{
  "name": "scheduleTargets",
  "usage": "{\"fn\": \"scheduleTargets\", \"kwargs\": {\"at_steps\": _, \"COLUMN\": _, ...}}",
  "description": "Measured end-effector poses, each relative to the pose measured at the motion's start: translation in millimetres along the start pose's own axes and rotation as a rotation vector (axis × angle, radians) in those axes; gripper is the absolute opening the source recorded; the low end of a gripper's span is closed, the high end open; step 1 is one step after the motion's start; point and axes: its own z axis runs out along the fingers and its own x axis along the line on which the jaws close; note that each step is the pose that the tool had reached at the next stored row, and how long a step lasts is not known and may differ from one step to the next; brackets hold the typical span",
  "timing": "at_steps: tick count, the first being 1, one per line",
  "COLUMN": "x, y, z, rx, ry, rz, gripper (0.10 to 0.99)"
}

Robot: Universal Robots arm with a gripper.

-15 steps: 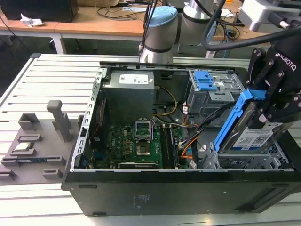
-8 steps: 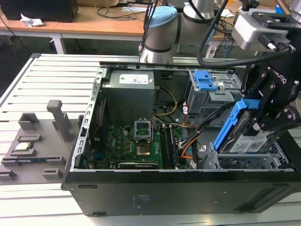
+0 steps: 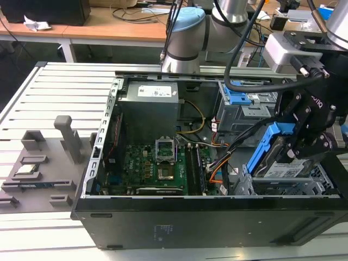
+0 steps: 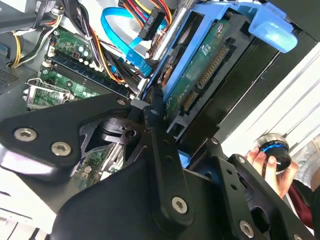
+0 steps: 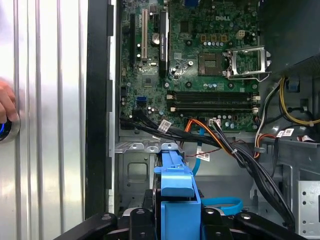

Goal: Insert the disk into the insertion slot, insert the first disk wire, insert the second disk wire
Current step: 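Insert the disk into the insertion slot, then insert the first disk wire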

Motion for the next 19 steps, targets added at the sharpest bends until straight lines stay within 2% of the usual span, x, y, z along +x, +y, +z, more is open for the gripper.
{"fn": "scheduleTargets", "kwargs": {"at_steps": 1, "x": 0.0, "y": 0.0, "z": 0.1, "rx": 0.0, "ry": -0.0001, "rz": 0.0, "gripper": 0.439}}
{"fn": "scheduleTargets", "kwargs": {"at_steps": 4, "x": 0.0, "y": 0.0, "z": 0.5, "rx": 0.0, "ry": -0.0001, "rz": 0.0, "gripper": 0.424}}
{"fn": "scheduleTargets", "kwargs": {"at_steps": 5, "x": 0.0, "y": 0.0, "z": 0.6, "rx": 0.0, "ry": -0.0001, "rz": 0.0, "gripper": 0.357}}
{"fn": "scheduleTargets", "kwargs": {"at_steps": 6, "x": 0.0, "y": 0.0, "z": 0.6, "rx": 0.0, "ry": -0.0001, "rz": 0.0, "gripper": 0.357}}
{"fn": "scheduleTargets", "kwargs": {"at_steps": 7, "x": 0.0, "y": 0.0, "z": 0.7, "rx": 0.0, "ry": -0.0002, "rz": 0.0, "gripper": 0.231}}
{"fn": "scheduleTargets", "kwargs": {"at_steps": 8, "x": 0.0, "y": 0.0, "z": 0.8, "rx": 0.0, "ry": -0.0002, "rz": 0.0, "gripper": 0.231}}
{"fn": "scheduleTargets", "kwargs": {"at_steps": 10, "x": 0.0, "y": 0.0, "z": 1.0, "rx": 0.0, "ry": -0.0002, "rz": 0.0, "gripper": 0.114}}
{"fn": "scheduleTargets", "kwargs": {"at_steps": 14, "x": 0.0, "y": -0.8, "z": 1.6, "rx": 0.0, "ry": -0.0004, "rz": 0.0, "gripper": 0.106}}
{"fn": "scheduleTargets", "kwargs": {"at_steps": 17, "x": -0.7, "y": -10.4, "z": 1.9, "rx": 0.0, "ry": -0.0003, "rz": 0.0, "gripper": 0.106}}
{"fn": "scheduleTargets", "kwargs": {"at_steps": 19, "x": -4.2, "y": -23.0, "z": 2.4, "rx": -0.002, "ry": 0.0001, "rz": 0.0, "gripper": 0.106}}
